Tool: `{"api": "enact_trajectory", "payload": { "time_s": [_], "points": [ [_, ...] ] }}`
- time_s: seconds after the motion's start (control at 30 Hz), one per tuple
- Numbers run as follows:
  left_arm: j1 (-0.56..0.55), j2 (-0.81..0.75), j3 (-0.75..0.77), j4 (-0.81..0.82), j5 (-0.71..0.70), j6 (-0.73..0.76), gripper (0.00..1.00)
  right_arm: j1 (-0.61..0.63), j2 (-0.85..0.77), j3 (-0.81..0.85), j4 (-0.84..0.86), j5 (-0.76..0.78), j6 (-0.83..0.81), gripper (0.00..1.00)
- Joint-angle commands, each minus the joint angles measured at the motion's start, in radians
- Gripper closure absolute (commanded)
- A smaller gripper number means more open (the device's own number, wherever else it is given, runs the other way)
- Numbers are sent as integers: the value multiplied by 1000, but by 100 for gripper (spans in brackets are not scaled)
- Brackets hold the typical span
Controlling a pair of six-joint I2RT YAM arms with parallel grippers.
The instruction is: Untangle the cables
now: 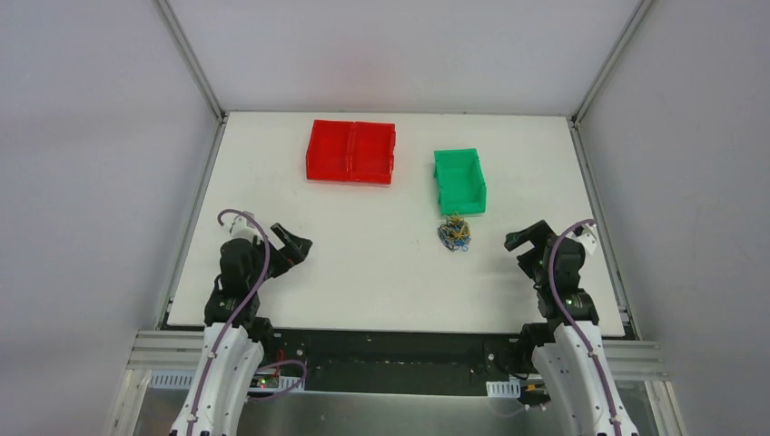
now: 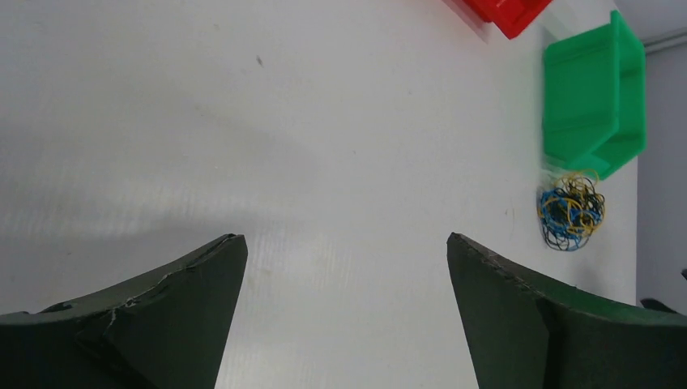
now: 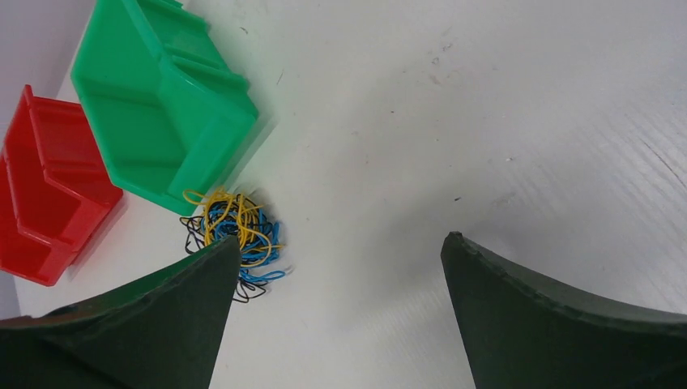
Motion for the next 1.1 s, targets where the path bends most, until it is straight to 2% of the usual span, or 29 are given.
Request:
{"api": "enact_trajectory", "payload": {
  "time_s": [0.0, 0.13, 0.2, 0.23, 0.3, 0.4, 0.43, 0.57, 0.63, 0.93, 1.03, 1.07],
  "points": [
    [-33, 38, -2, 96, 139, 36, 1, -3, 7, -10, 67, -40, 38, 1],
    [-34, 30, -17, 146, 213, 48, 1, -3, 77, -8, 117, -83, 18, 1],
    [-36, 19, -38, 176, 216, 40, 1, 3, 131, 36, 105, -196, -38, 1],
    [-36, 14, -40, 177, 208, 37, 1, 24, 164, 53, 111, -247, -75, 1],
    [-36, 18, -43, 187, 212, 37, 1, 109, 227, 84, 111, -226, -97, 1],
    [-36, 46, -42, 200, 222, 33, 1, 255, 314, 132, 111, -128, -117, 14],
    [-38, 59, -40, 202, 229, 33, 1, 293, 341, 148, 112, -96, -116, 15],
    [-44, 92, -36, 229, 250, 34, 2, 397, 470, 231, 132, -48, -99, 30],
    [-44, 89, -38, 232, 255, 35, 4, 442, 557, 287, 132, 1, -94, 33],
    [-46, 44, -61, 252, 265, 34, 6, 458, 788, 439, 101, 146, -31, 59],
    [-45, 55, -60, 259, 273, 33, 7, 458, 844, 467, 109, 152, -22, 75],
    [-46, 56, -59, 260, 276, 33, 7, 458, 860, 471, 111, 154, -17, 77]
  ]
}}
